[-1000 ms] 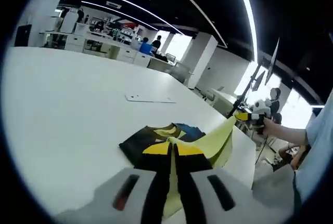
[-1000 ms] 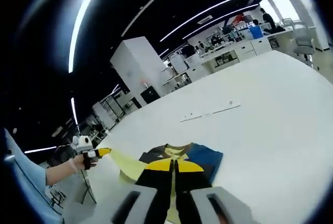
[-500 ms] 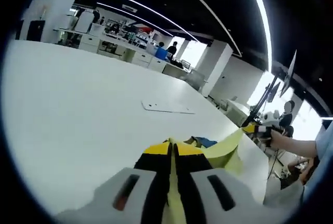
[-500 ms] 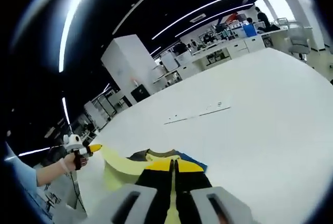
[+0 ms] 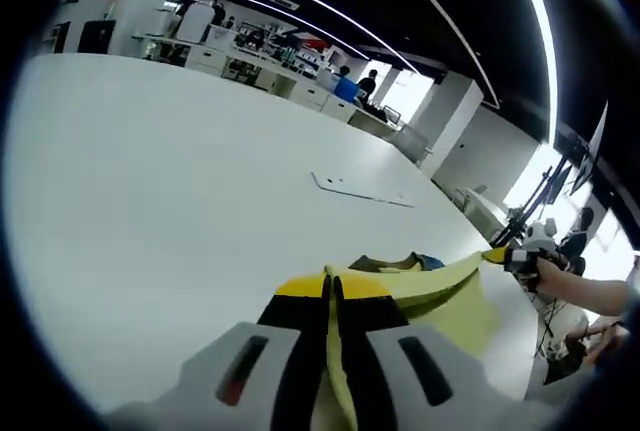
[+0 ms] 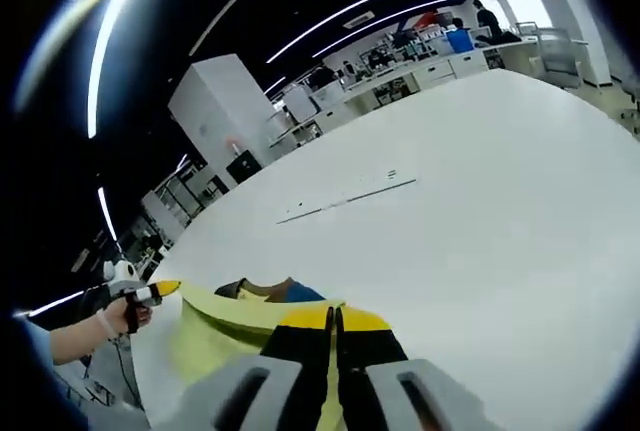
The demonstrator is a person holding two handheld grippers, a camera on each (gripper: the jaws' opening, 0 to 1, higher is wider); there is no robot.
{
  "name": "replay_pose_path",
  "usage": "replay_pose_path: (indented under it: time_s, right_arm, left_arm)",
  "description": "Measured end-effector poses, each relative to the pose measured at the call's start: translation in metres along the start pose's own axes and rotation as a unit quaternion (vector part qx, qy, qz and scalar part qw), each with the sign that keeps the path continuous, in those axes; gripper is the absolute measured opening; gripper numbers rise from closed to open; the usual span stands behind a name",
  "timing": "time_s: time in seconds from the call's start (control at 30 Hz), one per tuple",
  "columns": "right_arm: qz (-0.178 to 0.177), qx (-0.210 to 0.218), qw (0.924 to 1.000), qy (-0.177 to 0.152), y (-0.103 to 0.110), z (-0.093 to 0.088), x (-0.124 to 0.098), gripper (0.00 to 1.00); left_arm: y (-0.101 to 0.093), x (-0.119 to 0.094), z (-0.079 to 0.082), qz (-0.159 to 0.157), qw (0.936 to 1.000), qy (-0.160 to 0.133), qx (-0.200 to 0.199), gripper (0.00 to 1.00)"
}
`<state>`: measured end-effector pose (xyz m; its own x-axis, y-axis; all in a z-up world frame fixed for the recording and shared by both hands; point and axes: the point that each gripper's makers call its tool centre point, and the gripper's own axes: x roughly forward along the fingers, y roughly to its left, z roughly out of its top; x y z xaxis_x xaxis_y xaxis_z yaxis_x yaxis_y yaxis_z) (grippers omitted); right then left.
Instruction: Fold the garment on the visible template until the final outline fits inside the template.
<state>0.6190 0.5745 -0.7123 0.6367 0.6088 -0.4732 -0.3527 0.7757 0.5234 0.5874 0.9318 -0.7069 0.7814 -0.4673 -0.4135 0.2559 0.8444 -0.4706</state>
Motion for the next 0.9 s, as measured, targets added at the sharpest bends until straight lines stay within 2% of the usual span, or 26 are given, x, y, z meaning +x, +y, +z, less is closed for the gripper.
replay_pose_path:
  time_s: [0.23, 0.33, 0.47, 0.67, 0.77, 0.9]
  right_arm:
    - [-0.006, 0.0, 0.9997, 0.022, -0.006, -0.017, 0.008, 0.0]
    - [-0.012, -0.002, 0.9994, 0.032, -0.013, -0.023, 0.009, 0.0]
    - [-0.014, 0.001, 0.9994, 0.031, -0.013, -0.026, 0.011, 0.0]
    - [-0.021, -0.001, 0.999, 0.04, -0.018, -0.032, 0.016, 0.0]
    - [-0.022, 0.001, 0.9987, 0.045, -0.02, -0.034, 0.017, 0.0]
    - [-0.023, -0.001, 0.9987, 0.045, -0.021, -0.035, 0.018, 0.0]
  left_arm:
    - [0.012, 0.002, -0.02, 0.017, 0.9997, 0.019, 0.0, 0.0]
    - [0.02, 0.005, -0.032, 0.028, 0.9989, 0.038, 0.007, 0.0]
    - [0.019, 0.008, -0.032, 0.03, 0.999, 0.033, 0.009, 0.0]
    - [0.025, 0.013, -0.038, 0.04, 0.9982, 0.045, 0.012, 0.0]
    - [0.026, 0.013, -0.042, 0.041, 0.9974, 0.053, 0.025, 0.0]
    - [0.027, 0.013, -0.041, 0.041, 0.9975, 0.051, 0.026, 0.0]
